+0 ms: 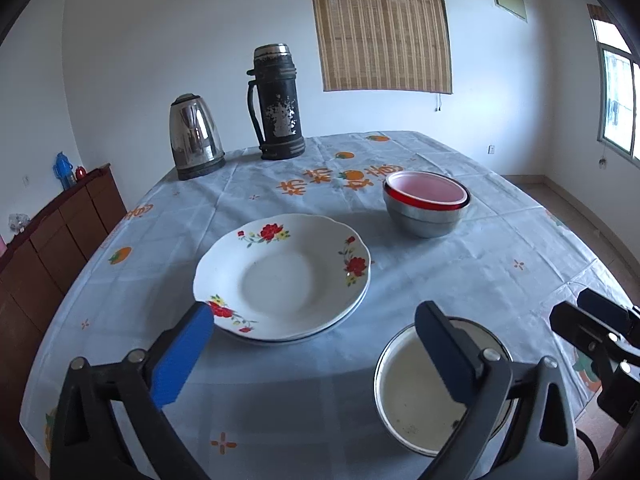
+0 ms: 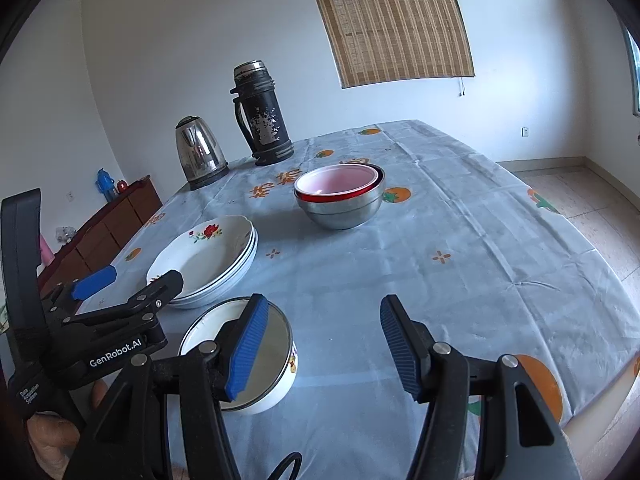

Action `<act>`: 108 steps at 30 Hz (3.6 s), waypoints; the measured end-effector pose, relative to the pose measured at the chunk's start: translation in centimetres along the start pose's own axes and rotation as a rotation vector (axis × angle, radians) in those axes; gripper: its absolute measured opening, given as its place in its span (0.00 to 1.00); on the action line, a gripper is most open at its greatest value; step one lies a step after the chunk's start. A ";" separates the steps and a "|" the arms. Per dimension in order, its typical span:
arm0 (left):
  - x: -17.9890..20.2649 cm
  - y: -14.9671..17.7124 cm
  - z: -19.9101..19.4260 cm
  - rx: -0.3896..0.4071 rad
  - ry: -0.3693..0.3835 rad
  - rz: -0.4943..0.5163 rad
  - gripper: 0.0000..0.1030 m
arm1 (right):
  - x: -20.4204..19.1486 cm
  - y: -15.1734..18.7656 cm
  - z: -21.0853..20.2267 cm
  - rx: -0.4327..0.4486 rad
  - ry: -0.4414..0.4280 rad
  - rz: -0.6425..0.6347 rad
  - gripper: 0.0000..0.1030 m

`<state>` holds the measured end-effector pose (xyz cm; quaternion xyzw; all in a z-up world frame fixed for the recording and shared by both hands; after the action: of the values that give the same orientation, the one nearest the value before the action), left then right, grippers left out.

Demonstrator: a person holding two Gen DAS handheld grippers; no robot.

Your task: Organize plates and bowls

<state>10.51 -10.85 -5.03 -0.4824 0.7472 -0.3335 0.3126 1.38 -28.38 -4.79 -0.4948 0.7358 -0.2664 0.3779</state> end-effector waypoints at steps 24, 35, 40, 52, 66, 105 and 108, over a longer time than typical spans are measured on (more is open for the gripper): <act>0.7 3.8 1.3 -0.117 0.160 0.003 0.83 | 0.4 3.5 0.6 -0.137 -0.069 -0.028 0.47; 1.4 4.4 2.3 -0.167 0.188 -0.007 0.63 | -0.1 3.6 2.5 -0.167 -0.112 0.015 0.31; 1.7 4.2 2.4 -0.164 0.189 -0.008 0.57 | -0.4 3.3 3.1 -0.177 -0.121 0.009 0.31; 3.2 4.5 3.5 -0.211 0.252 -0.005 0.22 | -1.6 3.9 4.9 -0.242 -0.157 0.017 0.24; 3.8 4.9 3.8 -0.225 0.260 -0.024 0.14 | -1.9 3.8 5.1 -0.239 -0.127 0.003 0.17; 6.3 3.7 3.0 -0.224 0.288 0.051 0.14 | 0.0 2.9 3.3 -0.222 -0.068 0.027 0.15; 6.6 3.5 3.0 -0.224 0.293 0.056 0.14 | 0.3 2.7 3.2 -0.221 -0.063 0.030 0.15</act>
<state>8.88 -16.44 -10.56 -0.4395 0.8304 -0.3058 0.1539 2.49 -27.71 -8.71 -0.5304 0.7559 -0.1620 0.3479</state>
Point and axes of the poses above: each gripper's, at about its wrist camera, not at the fingertips, and z roughly the way its jaws point, x to its right, y to its underside, the point moved 4 cm from there along z, roughly the way its jaws point, and after that the axes turned 5 degrees about z, right-handed, at the moved point
